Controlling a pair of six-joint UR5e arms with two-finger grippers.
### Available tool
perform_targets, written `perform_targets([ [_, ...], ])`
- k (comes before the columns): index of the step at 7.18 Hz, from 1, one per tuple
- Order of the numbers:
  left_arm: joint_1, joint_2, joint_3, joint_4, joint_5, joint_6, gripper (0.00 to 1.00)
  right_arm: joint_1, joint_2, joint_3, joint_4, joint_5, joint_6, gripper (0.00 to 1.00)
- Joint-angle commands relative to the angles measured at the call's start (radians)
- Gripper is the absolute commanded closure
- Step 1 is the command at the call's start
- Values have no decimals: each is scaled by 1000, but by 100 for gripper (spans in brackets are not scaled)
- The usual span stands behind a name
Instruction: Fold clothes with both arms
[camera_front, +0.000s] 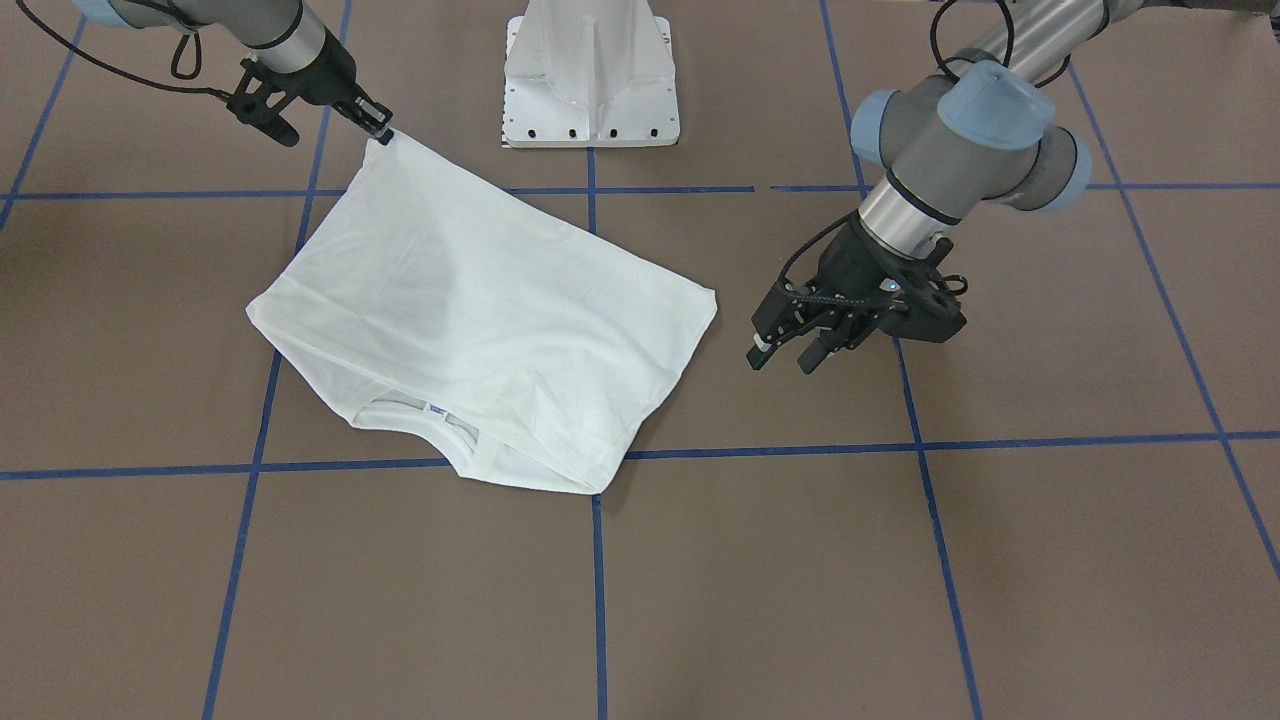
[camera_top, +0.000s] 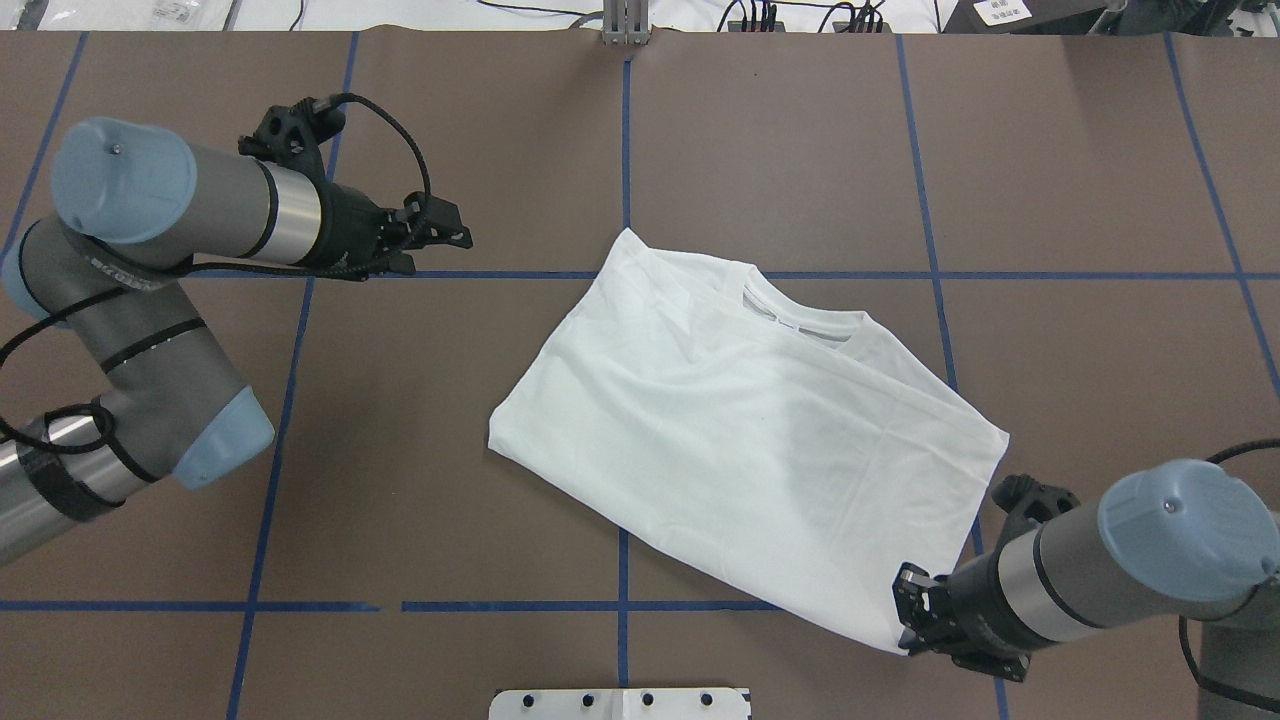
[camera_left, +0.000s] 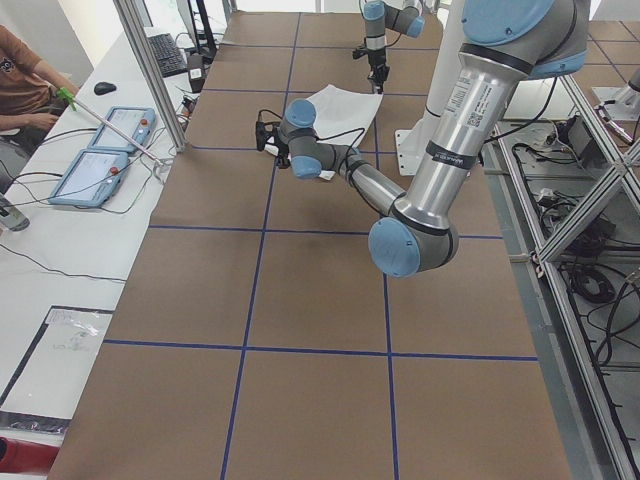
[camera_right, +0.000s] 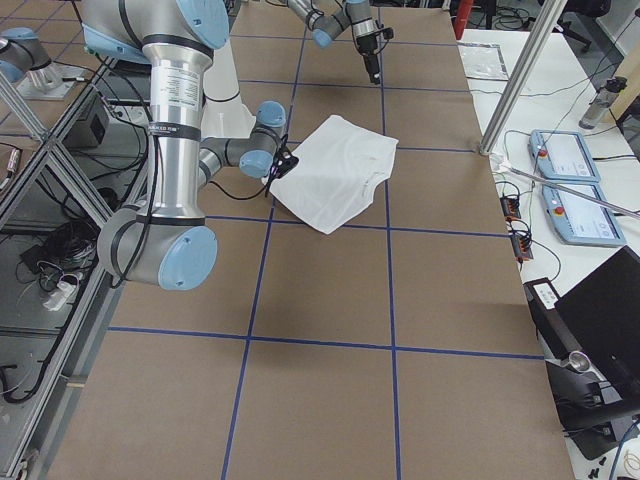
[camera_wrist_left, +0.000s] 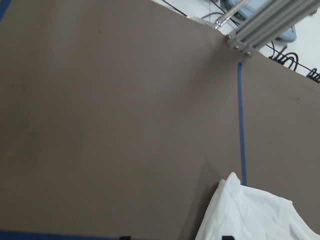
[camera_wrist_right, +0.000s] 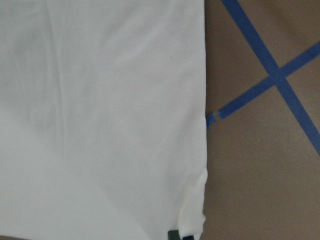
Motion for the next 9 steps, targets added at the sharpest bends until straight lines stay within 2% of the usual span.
perform_targets([
  [1, 110, 12, -120, 135, -14, -43, 0, -115, -34, 29, 1, 9, 3, 3],
  [2, 179, 18, -129, 140, -10, -194, 0, -106, -29, 36, 3, 7, 3, 0],
  [3, 216, 18, -128, 140, -19, -283, 6, 19, 3, 56, 3, 7, 1, 0],
  [5, 288, 4, -45, 146, -10, -324, 6, 255, 172, -52, 0, 7, -16, 0],
  [6, 288, 4, -31, 145, -5, -316, 10, 338, 269, -138, -2, 9, -33, 0],
  [8, 301, -14, 3, 146, 54, -313, 18, 373, 302, -191, -3, 7, -100, 0],
  [9, 302, -16, 13, 148, 55, -313, 28, 371, 304, -197, -5, 10, -102, 0],
])
